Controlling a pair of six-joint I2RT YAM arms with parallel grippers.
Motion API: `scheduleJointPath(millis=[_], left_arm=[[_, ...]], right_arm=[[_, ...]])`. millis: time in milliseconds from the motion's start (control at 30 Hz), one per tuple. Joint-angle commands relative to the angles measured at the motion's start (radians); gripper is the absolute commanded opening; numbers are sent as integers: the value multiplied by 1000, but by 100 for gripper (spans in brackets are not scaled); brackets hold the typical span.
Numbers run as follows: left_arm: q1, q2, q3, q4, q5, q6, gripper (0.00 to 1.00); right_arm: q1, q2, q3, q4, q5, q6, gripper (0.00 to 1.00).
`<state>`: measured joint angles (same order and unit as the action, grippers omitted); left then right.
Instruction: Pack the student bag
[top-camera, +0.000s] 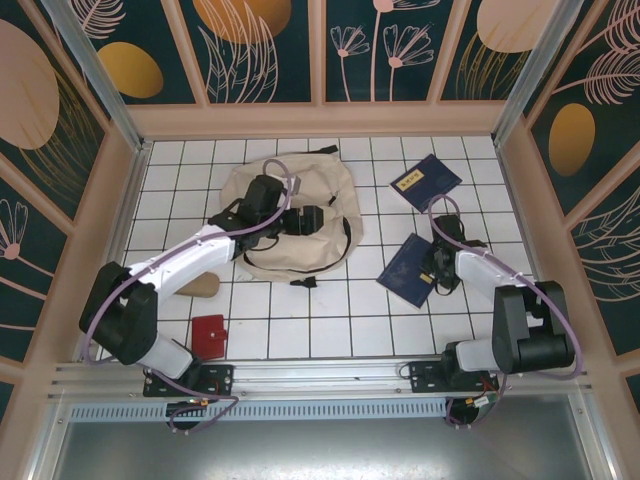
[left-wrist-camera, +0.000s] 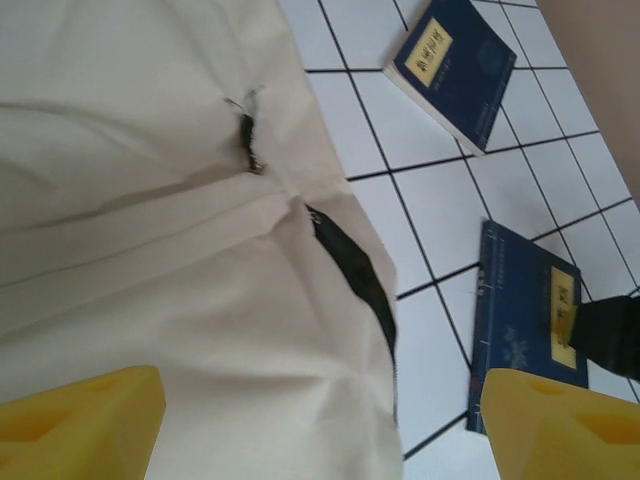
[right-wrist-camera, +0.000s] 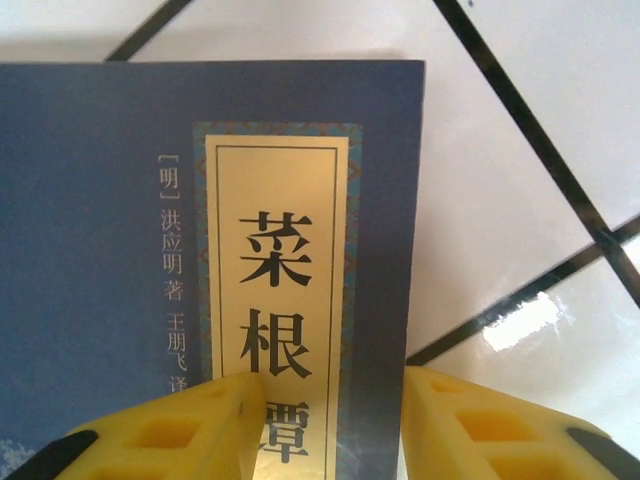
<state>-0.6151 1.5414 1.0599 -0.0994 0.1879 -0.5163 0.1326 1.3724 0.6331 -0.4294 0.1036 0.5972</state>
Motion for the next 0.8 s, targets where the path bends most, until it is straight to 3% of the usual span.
scheduleJointPath(millis=[0,167,300,600,767], left_arm=[[-47,49,49,46,60,-46,81],[-114,138,105,59,111,-115,76],[-146,167,53,139,232,-208,70],[-209,311,120,63,223,-237,57],[-228,389,178,0,188,-236,56]], right_arm=[[23,56,-17,19,-67,-73,39],[152,100,26,30,-84,-108,39],[232,96,43,56,-135,-124,39],[246,73,68,47,-154,-115,38],[244,51,65,36,-165,-61,39]])
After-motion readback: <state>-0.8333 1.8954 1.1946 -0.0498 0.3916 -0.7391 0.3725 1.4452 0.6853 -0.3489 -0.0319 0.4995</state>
